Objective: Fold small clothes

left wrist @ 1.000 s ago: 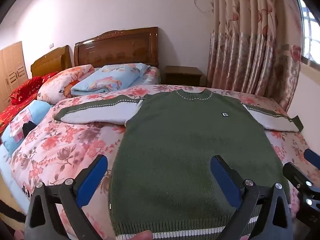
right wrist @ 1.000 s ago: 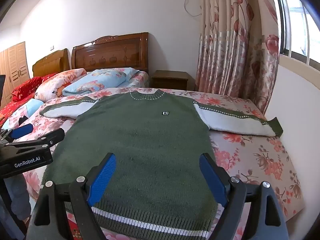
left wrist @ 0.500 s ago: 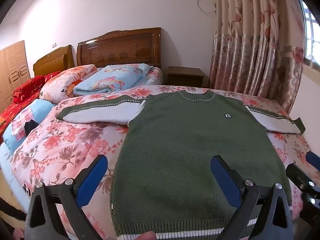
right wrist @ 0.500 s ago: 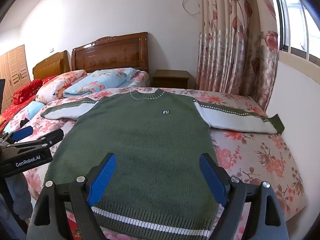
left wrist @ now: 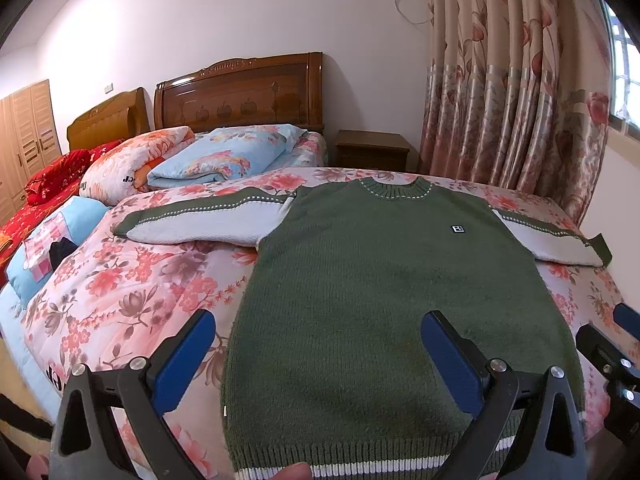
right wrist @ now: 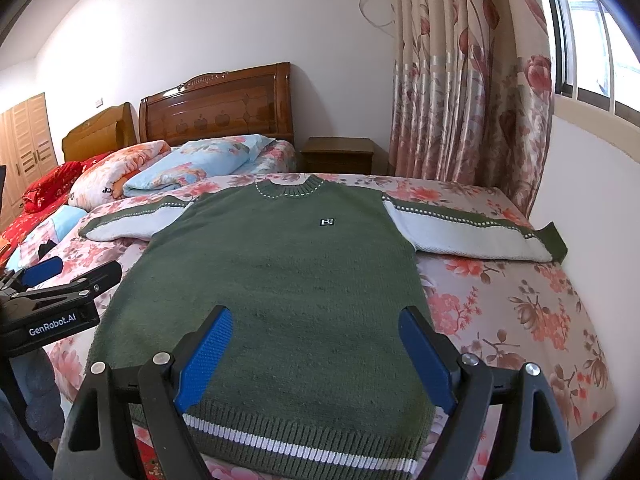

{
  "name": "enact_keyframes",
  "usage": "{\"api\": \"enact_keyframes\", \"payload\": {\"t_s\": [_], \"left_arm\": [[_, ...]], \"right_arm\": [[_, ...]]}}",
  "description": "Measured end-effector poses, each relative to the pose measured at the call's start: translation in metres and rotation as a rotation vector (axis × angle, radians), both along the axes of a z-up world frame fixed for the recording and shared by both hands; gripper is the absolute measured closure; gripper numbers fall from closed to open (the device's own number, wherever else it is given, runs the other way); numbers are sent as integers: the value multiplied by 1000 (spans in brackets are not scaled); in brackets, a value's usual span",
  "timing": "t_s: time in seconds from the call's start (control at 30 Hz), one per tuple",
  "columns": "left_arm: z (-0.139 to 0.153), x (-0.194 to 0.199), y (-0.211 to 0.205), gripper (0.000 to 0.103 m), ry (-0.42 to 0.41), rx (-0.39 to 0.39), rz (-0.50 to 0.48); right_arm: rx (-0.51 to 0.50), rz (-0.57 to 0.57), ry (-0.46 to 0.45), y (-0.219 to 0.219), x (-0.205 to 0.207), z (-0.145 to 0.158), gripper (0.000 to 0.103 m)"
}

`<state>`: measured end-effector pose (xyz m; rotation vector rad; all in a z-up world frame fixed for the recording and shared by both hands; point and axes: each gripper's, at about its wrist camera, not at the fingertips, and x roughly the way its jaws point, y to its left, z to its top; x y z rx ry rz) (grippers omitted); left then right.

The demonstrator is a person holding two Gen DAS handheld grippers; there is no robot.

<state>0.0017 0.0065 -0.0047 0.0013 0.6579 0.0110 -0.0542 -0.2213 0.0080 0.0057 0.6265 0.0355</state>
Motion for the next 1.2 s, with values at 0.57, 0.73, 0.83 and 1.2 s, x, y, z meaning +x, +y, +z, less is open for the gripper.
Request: {"api": "enact_keyframes", "payload": {"t_s": [0.57, 0.73, 0.83, 1.2], "left_arm": [[-2, 1, -2, 0, 14, 6, -5], [-2, 1, -3, 0, 17, 7, -8], [-2, 1, -4, 0, 19, 7, -8], [-1, 0, -6, 0, 15, 9, -18]], "right_arm": [[13, -16, 11, -7, 2, -1, 16], [16, -15, 12, -7, 2, -1, 16], [16, -16, 13, -8, 2, -1, 16], [23, -21, 13, -9, 2, -1, 16]]}}
